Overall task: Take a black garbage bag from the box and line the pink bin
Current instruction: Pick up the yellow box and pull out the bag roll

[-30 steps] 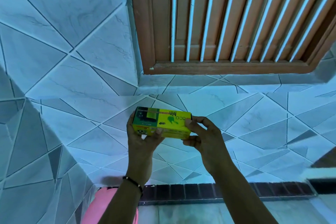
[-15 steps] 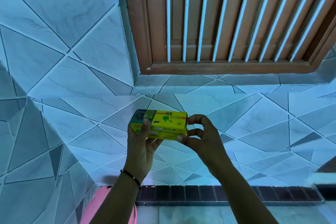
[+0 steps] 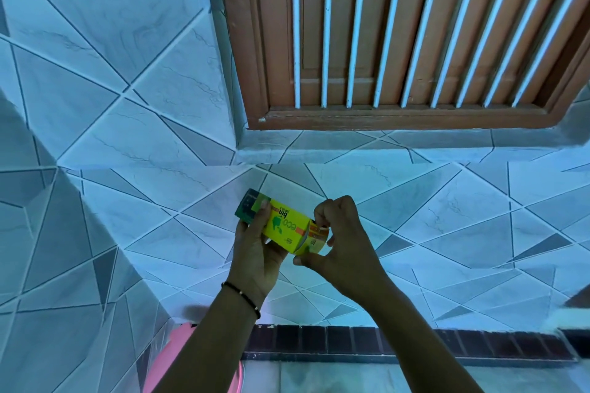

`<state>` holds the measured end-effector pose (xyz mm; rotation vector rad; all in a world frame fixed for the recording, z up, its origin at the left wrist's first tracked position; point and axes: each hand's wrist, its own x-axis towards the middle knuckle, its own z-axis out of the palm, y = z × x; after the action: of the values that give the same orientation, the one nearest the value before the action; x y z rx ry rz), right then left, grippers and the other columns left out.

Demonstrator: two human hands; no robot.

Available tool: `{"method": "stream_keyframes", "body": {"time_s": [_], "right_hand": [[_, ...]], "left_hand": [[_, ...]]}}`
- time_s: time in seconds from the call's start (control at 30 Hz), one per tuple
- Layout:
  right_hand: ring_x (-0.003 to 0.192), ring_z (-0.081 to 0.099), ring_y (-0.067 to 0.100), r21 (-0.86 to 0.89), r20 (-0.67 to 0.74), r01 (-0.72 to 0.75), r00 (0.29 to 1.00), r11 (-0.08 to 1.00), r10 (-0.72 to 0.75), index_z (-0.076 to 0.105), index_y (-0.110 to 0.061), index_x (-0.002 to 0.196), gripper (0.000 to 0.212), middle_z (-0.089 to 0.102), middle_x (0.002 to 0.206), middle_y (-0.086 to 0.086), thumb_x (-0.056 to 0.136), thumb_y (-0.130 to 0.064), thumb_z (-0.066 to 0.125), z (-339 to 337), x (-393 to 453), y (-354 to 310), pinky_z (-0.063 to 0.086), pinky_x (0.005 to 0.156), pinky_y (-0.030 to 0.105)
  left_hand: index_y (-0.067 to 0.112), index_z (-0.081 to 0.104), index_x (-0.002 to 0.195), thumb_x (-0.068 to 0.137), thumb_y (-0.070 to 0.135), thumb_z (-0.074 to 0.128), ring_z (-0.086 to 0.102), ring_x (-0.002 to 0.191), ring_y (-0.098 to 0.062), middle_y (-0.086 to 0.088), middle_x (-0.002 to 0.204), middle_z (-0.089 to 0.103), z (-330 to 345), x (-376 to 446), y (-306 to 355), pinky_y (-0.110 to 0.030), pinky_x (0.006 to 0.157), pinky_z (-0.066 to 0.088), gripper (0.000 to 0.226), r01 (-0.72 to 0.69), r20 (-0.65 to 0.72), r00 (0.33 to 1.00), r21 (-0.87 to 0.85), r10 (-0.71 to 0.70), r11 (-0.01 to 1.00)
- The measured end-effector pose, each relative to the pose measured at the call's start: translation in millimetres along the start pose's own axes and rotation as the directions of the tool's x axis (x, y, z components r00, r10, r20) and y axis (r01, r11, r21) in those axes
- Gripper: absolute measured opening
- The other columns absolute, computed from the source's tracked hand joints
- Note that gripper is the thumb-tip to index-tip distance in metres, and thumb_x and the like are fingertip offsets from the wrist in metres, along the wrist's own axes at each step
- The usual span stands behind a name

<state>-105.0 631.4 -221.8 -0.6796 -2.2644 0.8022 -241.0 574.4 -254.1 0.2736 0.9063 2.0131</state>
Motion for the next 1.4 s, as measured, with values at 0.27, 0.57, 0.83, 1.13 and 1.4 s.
{"method": "stream_keyframes", "body": {"time_s": [0.27, 0.57, 0.83, 1.13, 1.4], "right_hand": [[0.078, 0.047, 0.019, -0.004, -0.084, 0.045, 0.995, 0.999, -0.045, 0.032, -0.034, 0.079, 0.057, 0.039, 0.085, -0.013, 0.053, -0.035, 0.082, 1, -4, 0, 0.05, 0.065, 0.039], [0.08, 0.043, 0.01, -0.139, -0.259, 0.168, 0.945, 0.976, -0.2, 0.036, -0.032, 0.074, 0.038, 0.036, 0.083, -0.013, 0.075, -0.014, 0.069, 8, -13, 3, 0.034, 0.064, 0.012], [0.105, 0.046, 0.009, -0.112, -0.17, 0.118, 0.976, 0.987, -0.136, 0.053, -0.022, 0.116, 0.048, 0.057, 0.113, 0.001, 0.071, -0.029, 0.07, 8, -9, -1, 0.031, 0.085, 0.007], [0.093, 0.046, 0.004, -0.075, -0.218, 0.076, 0.972, 0.994, -0.091, 0.054, -0.023, 0.103, 0.041, 0.058, 0.102, 0.0, 0.067, -0.029, 0.073, 13, -12, 2, 0.034, 0.077, 0.007], [0.084, 0.045, 0.005, -0.06, -0.193, 0.136, 0.97, 0.989, -0.145, 0.047, -0.031, 0.09, 0.043, 0.056, 0.091, -0.003, 0.06, -0.033, 0.077, 4, -12, 8, 0.036, 0.071, 0.006]], "left_hand": [[0.014, 0.042, 0.132, 0.035, 0.054, 0.088, 0.059, 0.093, -0.029, -0.013, 0.106, 0.059, 10, 1, -5, -0.042, 0.069, 0.057, 0.115, -0.039, 0.002, 0.999, -0.005, 0.04, 0.999], [0.012, 0.038, 0.137, 0.025, 0.046, 0.092, 0.058, 0.1, -0.029, -0.014, 0.114, 0.057, 12, 3, -5, -0.042, 0.072, 0.058, 0.129, -0.079, -0.085, 0.994, -0.167, 0.066, 0.983], [0.014, 0.038, 0.136, 0.027, 0.048, 0.091, 0.055, 0.106, -0.033, -0.016, 0.118, 0.054, 3, 0, -4, -0.046, 0.075, 0.056, 0.126, -0.094, -0.106, 0.991, -0.147, 0.079, 0.985], [0.017, 0.039, 0.136, 0.014, 0.049, 0.091, 0.073, 0.07, -0.017, -0.007, 0.098, 0.067, 9, -1, -5, -0.048, 0.072, 0.056, 0.136, -0.183, -0.228, 0.963, -0.172, 0.141, 0.968], [0.017, 0.041, 0.135, 0.023, 0.05, 0.091, 0.071, 0.075, -0.018, -0.007, 0.102, 0.067, 8, -4, -6, -0.042, 0.068, 0.058, 0.127, -0.149, -0.136, 0.981, -0.084, 0.137, 0.985]]}}
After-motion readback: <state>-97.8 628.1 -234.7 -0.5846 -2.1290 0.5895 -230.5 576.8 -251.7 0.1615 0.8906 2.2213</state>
